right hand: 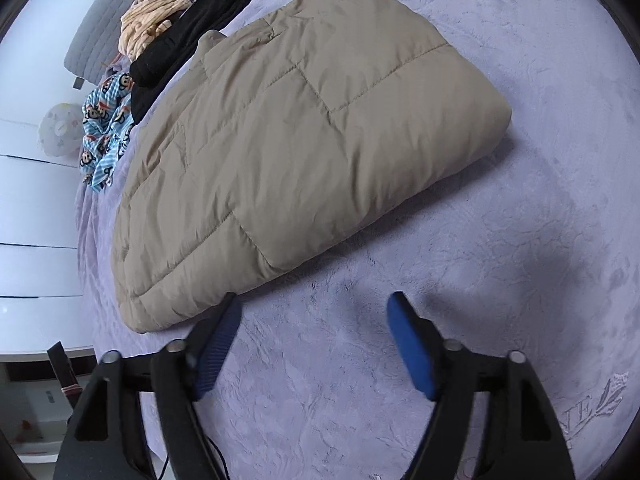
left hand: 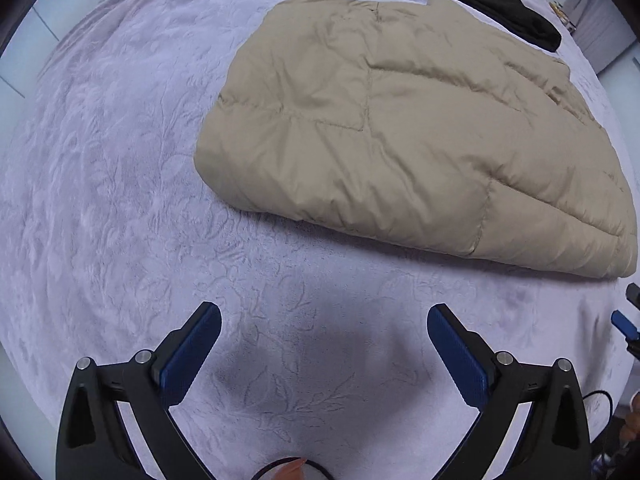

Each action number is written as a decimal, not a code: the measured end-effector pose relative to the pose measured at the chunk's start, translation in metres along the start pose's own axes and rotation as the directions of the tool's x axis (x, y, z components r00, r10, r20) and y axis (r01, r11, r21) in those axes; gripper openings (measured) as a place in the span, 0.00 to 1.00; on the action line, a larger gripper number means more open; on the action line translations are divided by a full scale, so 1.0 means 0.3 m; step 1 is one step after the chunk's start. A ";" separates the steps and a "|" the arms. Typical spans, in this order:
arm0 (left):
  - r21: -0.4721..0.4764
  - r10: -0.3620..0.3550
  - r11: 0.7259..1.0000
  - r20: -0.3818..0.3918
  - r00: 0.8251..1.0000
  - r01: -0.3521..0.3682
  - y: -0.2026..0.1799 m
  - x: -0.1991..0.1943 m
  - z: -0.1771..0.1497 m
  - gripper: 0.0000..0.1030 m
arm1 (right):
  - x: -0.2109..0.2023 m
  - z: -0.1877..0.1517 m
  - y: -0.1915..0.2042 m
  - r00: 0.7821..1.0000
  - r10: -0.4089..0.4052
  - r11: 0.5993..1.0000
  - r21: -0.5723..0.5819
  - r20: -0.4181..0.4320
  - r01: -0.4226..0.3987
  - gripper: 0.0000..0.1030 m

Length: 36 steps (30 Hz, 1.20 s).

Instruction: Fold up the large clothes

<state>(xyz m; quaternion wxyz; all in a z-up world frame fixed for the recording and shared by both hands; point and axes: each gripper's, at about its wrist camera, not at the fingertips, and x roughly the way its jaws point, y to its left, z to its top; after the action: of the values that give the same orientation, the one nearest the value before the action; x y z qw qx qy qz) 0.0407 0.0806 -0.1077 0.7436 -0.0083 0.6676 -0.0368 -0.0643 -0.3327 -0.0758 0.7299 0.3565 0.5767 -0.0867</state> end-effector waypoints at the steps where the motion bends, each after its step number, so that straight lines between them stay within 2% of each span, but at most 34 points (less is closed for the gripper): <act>1: -0.017 -0.010 1.000 -0.001 1.000 0.010 0.003 0.009 -0.002 1.00 | 0.005 0.000 0.000 1.000 0.002 1.000 -0.001 -0.006 -0.002 0.78; 6: -0.087 -0.018 0.996 0.021 1.000 0.020 0.023 0.020 0.007 1.00 | 0.034 0.006 -0.028 0.997 0.076 0.996 0.056 -0.020 -0.074 0.80; 8: -0.109 -0.032 0.993 0.037 0.999 0.036 0.040 0.020 0.023 1.00 | 0.042 0.009 -0.040 0.994 0.107 0.991 0.078 -0.009 -0.106 0.87; 10: -0.128 -0.054 0.990 0.047 0.997 0.060 0.056 0.023 0.038 1.00 | 0.051 0.021 -0.052 0.990 0.143 0.984 0.107 0.004 -0.142 1.00; 12: -0.152 -0.110 0.982 0.050 0.993 0.116 0.078 0.033 0.059 1.00 | 0.057 0.033 -0.073 0.984 0.175 0.973 0.147 0.027 -0.177 1.00; 14: -0.198 -0.213 0.955 0.061 0.975 0.221 0.110 0.049 0.079 1.00 | 0.069 0.042 -0.096 0.978 0.206 0.958 0.193 0.045 -0.211 1.00; 17: -0.297 -0.347 0.884 0.104 0.932 0.362 0.178 0.088 0.108 1.00 | 0.091 0.060 -0.126 0.968 0.242 0.934 0.253 0.066 -0.250 1.00; 19: -0.353 -0.404 0.836 0.122 0.907 0.420 0.212 0.128 0.130 1.00 | 0.119 0.074 -0.145 0.959 0.272 0.914 0.293 0.074 -0.282 1.00; 23: -0.424 -0.451 0.776 0.147 0.880 0.468 0.231 0.208 0.167 1.00 | 0.181 0.123 -0.177 0.929 0.357 0.854 0.369 0.095 -0.366 1.00; 25: -0.447 -0.469 0.751 0.156 0.869 0.486 0.228 0.235 0.203 1.00 | 0.214 0.151 -0.173 0.907 0.405 0.820 0.393 0.111 -0.415 1.00; 27: -0.455 -0.476 0.739 0.170 0.863 0.497 0.234 0.264 0.249 1.00 | 0.239 0.183 -0.157 0.891 0.437 0.799 0.400 0.124 -0.448 1.00; 29: -0.450 -0.465 0.745 0.180 0.867 0.493 0.219 0.278 0.272 0.99 | 0.264 0.213 -0.136 0.881 0.457 0.792 0.394 0.123 -0.466 1.00; 30: -0.446 -0.452 0.753 0.184 0.873 0.484 0.210 0.282 0.281 0.97 | 0.275 0.224 -0.131 0.883 0.454 0.796 0.391 0.118 -0.462 1.00; 32: -0.423 -0.445 0.768 0.188 0.875 0.481 0.192 0.280 0.311 0.65 | 0.298 0.237 -0.127 0.889 0.444 0.800 0.398 0.109 -0.448 1.00; 33: -0.406 -0.460 0.767 0.190 0.867 0.496 0.187 0.276 0.321 0.54 | 0.305 0.238 -0.129 0.891 0.441 0.797 0.408 0.109 -0.445 1.00; 34: -0.386 -0.476 0.767 0.193 0.858 0.512 0.181 0.260 0.321 0.37 | 0.306 0.236 -0.132 0.889 0.443 0.792 0.414 0.114 -0.448 1.00; 35: -0.358 -0.470 0.783 0.196 0.860 0.509 0.176 0.239 0.324 0.30 | 0.303 0.233 -0.133 0.888 0.444 0.788 0.420 0.120 -0.451 0.98; 36: -0.324 -0.464 0.800 0.200 0.863 0.505 0.169 0.219 0.334 0.27 | 0.297 0.228 -0.133 0.891 0.438 0.789 0.423 0.120 -0.445 0.85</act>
<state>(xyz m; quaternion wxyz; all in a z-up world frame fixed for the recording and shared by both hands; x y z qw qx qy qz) 0.1496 0.1232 -0.1652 0.7303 -0.3188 0.5957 -0.1003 -0.0040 -0.3790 -0.1677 0.6346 0.6359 0.4370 -0.0445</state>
